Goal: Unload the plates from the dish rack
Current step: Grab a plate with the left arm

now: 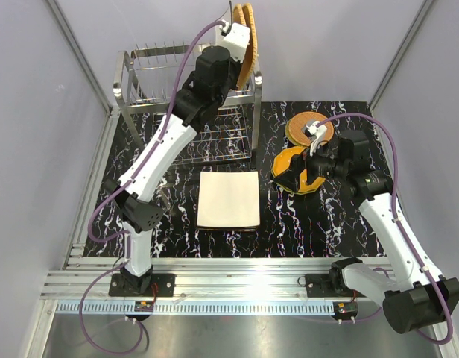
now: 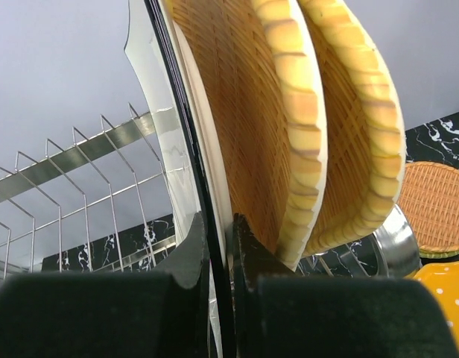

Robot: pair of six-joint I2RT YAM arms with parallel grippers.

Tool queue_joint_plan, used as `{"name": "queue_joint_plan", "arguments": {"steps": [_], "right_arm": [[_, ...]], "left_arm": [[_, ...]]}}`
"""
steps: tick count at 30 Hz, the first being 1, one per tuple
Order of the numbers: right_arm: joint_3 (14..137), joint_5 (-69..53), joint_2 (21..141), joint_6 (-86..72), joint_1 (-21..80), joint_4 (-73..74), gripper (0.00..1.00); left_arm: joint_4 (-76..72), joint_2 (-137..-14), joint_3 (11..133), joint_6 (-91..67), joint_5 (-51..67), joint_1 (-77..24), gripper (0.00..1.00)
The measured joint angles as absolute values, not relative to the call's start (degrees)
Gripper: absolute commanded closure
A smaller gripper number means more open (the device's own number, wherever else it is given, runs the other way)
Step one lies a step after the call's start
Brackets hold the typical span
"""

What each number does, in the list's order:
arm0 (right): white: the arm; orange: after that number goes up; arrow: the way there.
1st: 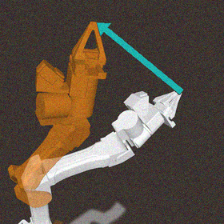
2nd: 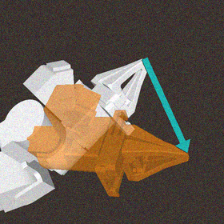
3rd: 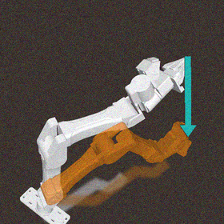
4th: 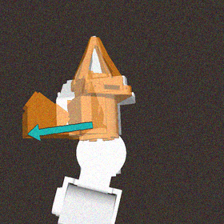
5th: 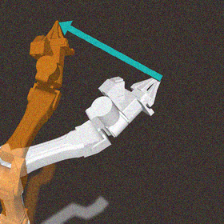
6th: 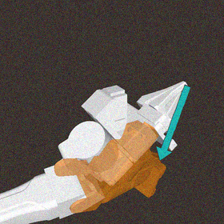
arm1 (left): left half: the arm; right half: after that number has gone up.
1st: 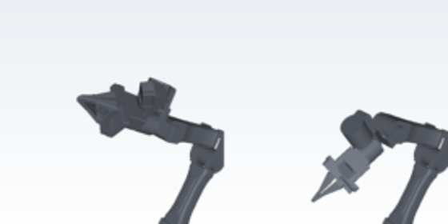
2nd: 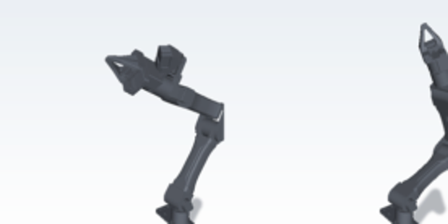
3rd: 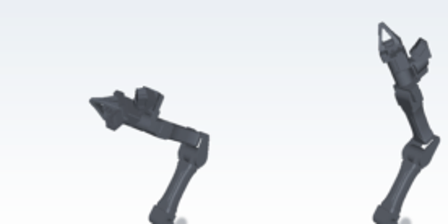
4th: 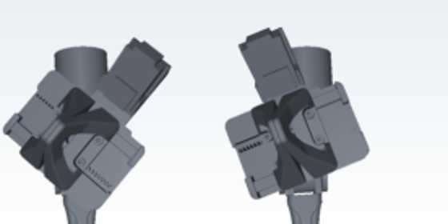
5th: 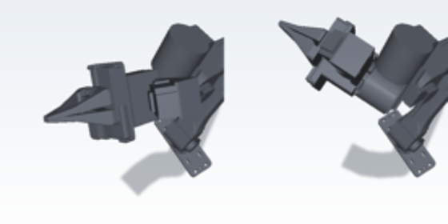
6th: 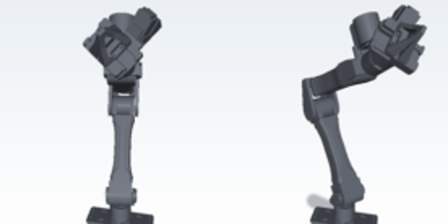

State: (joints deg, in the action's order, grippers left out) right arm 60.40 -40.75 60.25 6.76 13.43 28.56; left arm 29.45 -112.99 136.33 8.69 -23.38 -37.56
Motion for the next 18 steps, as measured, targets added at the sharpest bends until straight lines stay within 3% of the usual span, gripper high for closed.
{"name": "queue_joint_plan", "arguments": {"steps": [18], "right_arm": [[59.4, -41.3, 58.5, 4.0, 13.3, 27.6, 0.0]], "left_arm": [[23.8, -112.4, 136.2, 10.5, -21.5, -37.5, 1.0]]}}
